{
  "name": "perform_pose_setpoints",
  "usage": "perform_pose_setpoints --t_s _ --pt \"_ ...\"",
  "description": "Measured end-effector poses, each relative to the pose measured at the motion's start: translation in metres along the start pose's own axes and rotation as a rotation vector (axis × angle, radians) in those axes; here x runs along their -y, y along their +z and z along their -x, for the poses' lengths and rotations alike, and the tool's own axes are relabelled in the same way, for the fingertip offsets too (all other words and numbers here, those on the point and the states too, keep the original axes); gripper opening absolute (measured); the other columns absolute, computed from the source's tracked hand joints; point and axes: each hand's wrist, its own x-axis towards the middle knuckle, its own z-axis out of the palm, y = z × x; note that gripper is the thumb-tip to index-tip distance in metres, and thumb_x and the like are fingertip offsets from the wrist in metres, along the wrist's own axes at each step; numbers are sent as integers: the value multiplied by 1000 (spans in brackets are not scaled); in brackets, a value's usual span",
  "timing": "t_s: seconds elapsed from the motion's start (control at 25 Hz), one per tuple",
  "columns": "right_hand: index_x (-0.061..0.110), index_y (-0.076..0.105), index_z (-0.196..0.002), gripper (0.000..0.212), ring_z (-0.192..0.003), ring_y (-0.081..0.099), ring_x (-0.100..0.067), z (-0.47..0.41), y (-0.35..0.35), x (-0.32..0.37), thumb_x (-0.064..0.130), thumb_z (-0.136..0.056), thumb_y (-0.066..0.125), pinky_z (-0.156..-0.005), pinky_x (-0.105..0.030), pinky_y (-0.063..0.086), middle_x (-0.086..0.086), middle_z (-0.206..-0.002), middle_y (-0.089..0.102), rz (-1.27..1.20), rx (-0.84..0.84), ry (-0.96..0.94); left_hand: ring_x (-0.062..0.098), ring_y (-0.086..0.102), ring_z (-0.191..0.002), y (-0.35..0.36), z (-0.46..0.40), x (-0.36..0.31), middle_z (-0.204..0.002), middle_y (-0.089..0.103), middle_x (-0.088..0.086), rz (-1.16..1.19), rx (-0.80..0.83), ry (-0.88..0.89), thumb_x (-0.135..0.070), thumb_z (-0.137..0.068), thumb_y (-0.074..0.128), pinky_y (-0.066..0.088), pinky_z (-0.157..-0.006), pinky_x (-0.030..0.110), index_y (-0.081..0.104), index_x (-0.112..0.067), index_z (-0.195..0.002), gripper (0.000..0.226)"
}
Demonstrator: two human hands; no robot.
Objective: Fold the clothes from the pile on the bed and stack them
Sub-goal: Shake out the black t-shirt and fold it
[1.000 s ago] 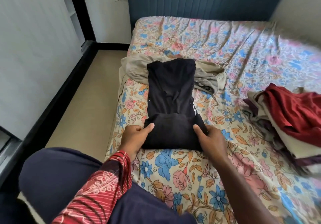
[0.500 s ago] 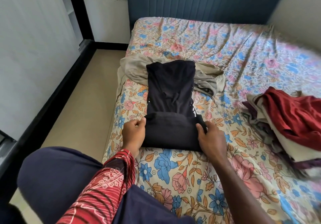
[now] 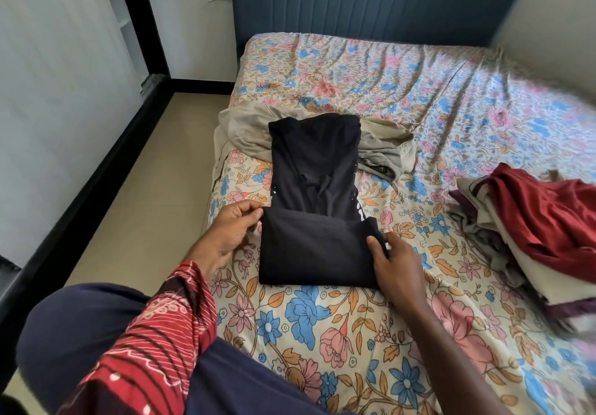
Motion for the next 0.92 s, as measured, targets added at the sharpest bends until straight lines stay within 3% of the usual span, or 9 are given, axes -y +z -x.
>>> perform_pose_setpoints --t_s 0.12,0.2,0.28,0.4,0.52,0.6,0.68,0.76,0.92 --pt "19 66 -112 32 -80 66 -10 -2 -1 -1 47 -104 52 -62 -32 52 5 -92 70 -28 -21 4 10 61 -82 2 -15 1 -97 70 -1 -286 -42 113 -3 -100 58 51 -76 22 72 -23 -101 25" --pt "23 61 -115 26 -78 66 -9 -1 -3 1 45 -101 59 -59 -31 52 3 -93 70 -50 -22 35 10 62 -78 5 -12 1 -98 66 -2 -563 -203 225 -3 -96 62 51 -70 22 66 -28 -104 27" --pt "30 56 -117 28 -79 70 -16 3 -11 3 43 -96 68 -63 -39 61 0 -91 71 -196 -32 63 9 61 -72 6 5 -2 -93 66 -7 -624 -280 362 -4 -93 67 52 -65 22 67 -28 -101 25" --pt "31 60 -116 32 -99 68 -13 13 -33 -11 31 -89 78 -79 -35 63 5 -112 68 -281 -28 -112 2 63 -93 9 43 -4 -99 69 -15 -666 -68 582 -23 -83 82 50 -84 21 75 -27 -94 14" --pt "45 60 -129 48 -145 40 -1 18 -48 -29 39 -85 81 -115 -38 37 25 -154 44 49 292 -386 -8 41 -131 13 64 -1 -140 50 -28 -890 264 455 -47 -73 86 27 -116 28 67 -40 -125 56" --pt "53 42 -145 62 -153 3 9 17 -51 -34 49 -91 71 -124 -38 10 37 -162 12 281 469 -453 -9 18 -140 16 67 3 -152 22 -34 -1147 379 333 -55 -75 82 10 -117 31 44 -47 -147 81" --pt "56 24 -152 61 -150 -18 11 13 -50 -34 52 -99 56 -126 -36 -4 35 -163 -5 422 540 -505 -5 11 -148 19 67 6 -158 9 -32 -1287 386 309 -52 -88 72 9 -121 34 31 -48 -153 77" --pt "57 15 -154 55 -150 -26 6 8 -50 -34 52 -105 41 -126 -38 -10 28 -166 -7 509 576 -574 0 12 -152 24 68 4 -159 6 -30 -1347 360 322 -43 -102 56 12 -123 38 29 -49 -153 59" --pt "49 26 -156 46 -154 -17 0 -4 -59 -21 42 -110 33 -125 -44 -19 27 -163 12 547 655 -645 6 29 -150 16 63 -8 -162 27 -21 -1248 448 196 -31 -107 49 21 -126 43 43 -50 -146 44"
